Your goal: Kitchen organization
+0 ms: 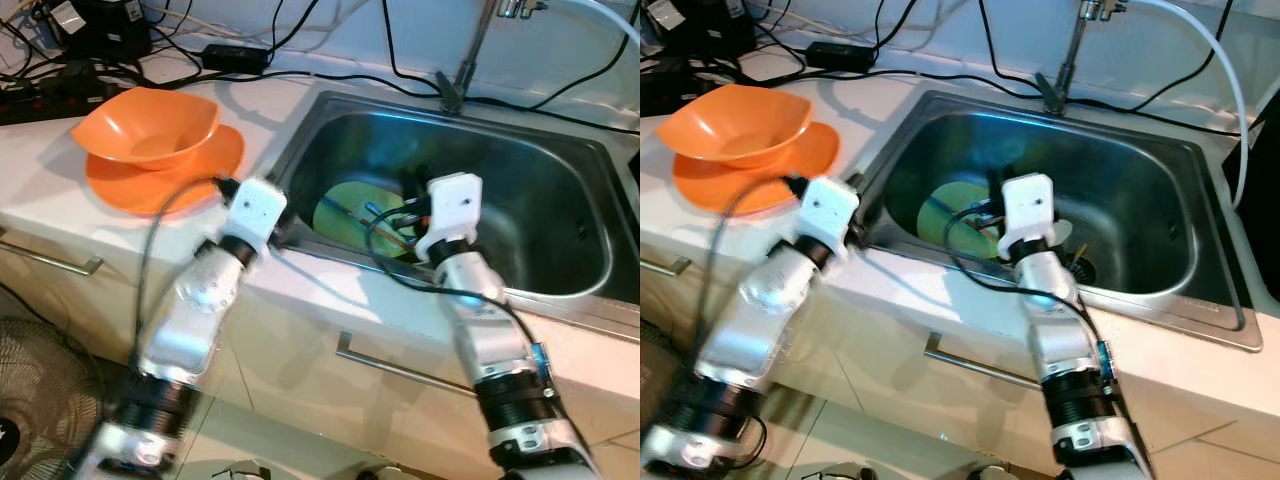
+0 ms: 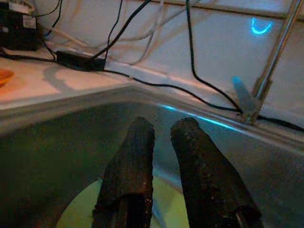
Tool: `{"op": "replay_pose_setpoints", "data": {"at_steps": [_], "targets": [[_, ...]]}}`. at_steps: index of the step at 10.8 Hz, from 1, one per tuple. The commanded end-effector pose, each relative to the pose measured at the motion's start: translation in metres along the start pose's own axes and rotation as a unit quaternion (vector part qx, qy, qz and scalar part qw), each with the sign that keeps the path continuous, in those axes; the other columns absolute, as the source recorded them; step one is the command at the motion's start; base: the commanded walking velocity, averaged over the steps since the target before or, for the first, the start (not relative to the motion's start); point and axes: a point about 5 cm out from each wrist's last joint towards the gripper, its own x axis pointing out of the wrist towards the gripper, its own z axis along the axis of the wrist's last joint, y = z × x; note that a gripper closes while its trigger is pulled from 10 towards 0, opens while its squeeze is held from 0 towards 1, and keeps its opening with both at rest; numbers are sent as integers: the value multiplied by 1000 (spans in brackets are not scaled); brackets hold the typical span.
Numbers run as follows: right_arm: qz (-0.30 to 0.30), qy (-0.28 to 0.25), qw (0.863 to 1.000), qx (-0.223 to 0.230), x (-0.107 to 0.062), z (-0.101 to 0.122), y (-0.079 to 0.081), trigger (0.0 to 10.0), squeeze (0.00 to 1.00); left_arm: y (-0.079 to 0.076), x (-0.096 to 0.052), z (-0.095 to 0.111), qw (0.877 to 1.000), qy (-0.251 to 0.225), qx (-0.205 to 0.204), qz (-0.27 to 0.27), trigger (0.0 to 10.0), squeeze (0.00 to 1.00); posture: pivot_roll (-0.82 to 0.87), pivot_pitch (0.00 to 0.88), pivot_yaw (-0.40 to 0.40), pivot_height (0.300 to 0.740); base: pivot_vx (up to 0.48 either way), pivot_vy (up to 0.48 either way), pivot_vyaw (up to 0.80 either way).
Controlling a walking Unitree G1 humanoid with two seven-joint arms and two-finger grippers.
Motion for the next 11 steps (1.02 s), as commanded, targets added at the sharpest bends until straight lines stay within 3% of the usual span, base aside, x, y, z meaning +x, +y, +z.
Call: {"op": "replay_pose_setpoints", "data": {"at_steps": [1,2,3,4,6,11], "targets": [[-1,-3,1000,-1,1,4,2,10000,0,20,7,17,998,-19,52,22,10000,0,84,55,-32,740,0,0,0],[-1,-2,1000,0,2,4,3,10000,0,44,10,22,994,-8,106,36,10000,0,88,56,-29,740,0,0,0],[-4,-1,1000,1,2,4,2,10000,0,57,11,23,989,11,139,38,10000,0,90,58,-28,740,0,0,0],[-6,2,1000,1,3,3,2,10000,0,80,11,20,979,57,189,43,10000,0,90,60,-23,740,0,0,0],[-8,3,1000,2,4,3,3,10000,0,102,5,5,968,134,213,26,10000,0,91,63,-21,740,0,0,0],[-6,4,1000,4,6,4,3,10000,0,112,-1,-7,951,203,233,12,10000,0,100,65,-30,740,0,0,0]]}}
